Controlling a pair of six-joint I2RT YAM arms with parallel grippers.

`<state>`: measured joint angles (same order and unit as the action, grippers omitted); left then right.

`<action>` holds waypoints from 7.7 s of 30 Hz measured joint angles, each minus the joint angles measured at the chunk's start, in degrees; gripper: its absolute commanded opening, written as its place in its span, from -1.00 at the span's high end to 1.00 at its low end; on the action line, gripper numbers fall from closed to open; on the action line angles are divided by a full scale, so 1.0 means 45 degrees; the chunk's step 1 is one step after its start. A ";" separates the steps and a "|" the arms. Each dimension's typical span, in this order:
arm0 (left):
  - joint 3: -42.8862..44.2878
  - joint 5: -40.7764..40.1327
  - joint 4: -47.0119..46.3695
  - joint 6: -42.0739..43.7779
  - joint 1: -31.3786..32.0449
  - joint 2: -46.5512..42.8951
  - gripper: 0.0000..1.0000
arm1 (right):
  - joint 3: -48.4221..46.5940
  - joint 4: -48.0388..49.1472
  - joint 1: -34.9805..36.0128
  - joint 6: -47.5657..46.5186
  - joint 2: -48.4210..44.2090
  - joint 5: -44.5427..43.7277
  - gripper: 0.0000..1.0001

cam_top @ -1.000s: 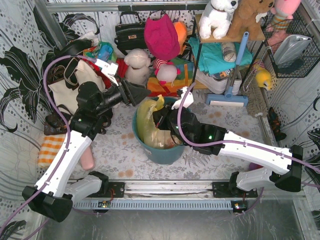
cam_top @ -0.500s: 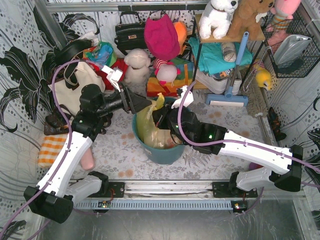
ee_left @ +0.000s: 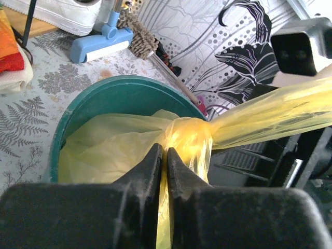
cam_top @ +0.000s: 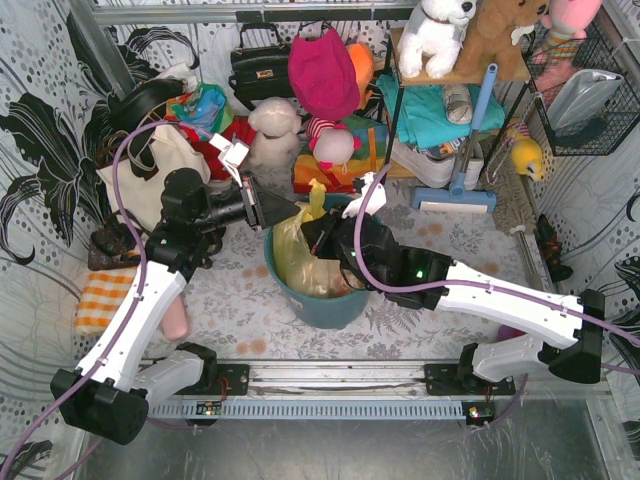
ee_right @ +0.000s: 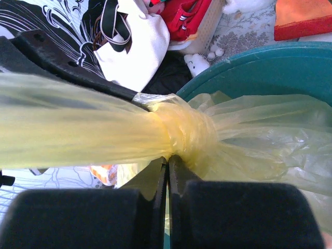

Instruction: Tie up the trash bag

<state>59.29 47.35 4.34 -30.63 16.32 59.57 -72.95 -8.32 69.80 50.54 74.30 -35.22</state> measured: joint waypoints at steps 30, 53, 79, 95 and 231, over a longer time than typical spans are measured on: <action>-0.0296 0.1744 0.0937 -0.0389 -0.0005 -0.0879 0.94 | 0.4036 0.7252 0.0000 -0.2322 0.0044 -0.0797 1.00; -0.0452 0.1763 0.0656 -0.1302 -0.0010 -0.1166 0.95 | 0.5717 1.2050 0.0000 -0.4051 -0.0549 0.1321 1.00; -0.1457 0.2341 -0.1044 -0.2982 -0.0005 -0.2103 0.95 | 0.6275 1.7252 0.0015 -0.6246 0.1064 0.2356 1.00; -0.2055 0.2356 -0.1394 -0.3473 0.1049 -0.2297 0.78 | 0.6334 2.0157 0.0068 -0.8208 0.2351 0.2006 1.00; -0.1792 0.2137 -0.0117 0.5450 0.1200 -0.2647 0.94 | 0.6081 2.1308 0.0058 -0.9491 0.2900 0.1481 1.00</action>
<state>51.22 56.97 3.81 -6.11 21.71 47.66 -45.58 87.57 70.06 7.84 87.35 -28.56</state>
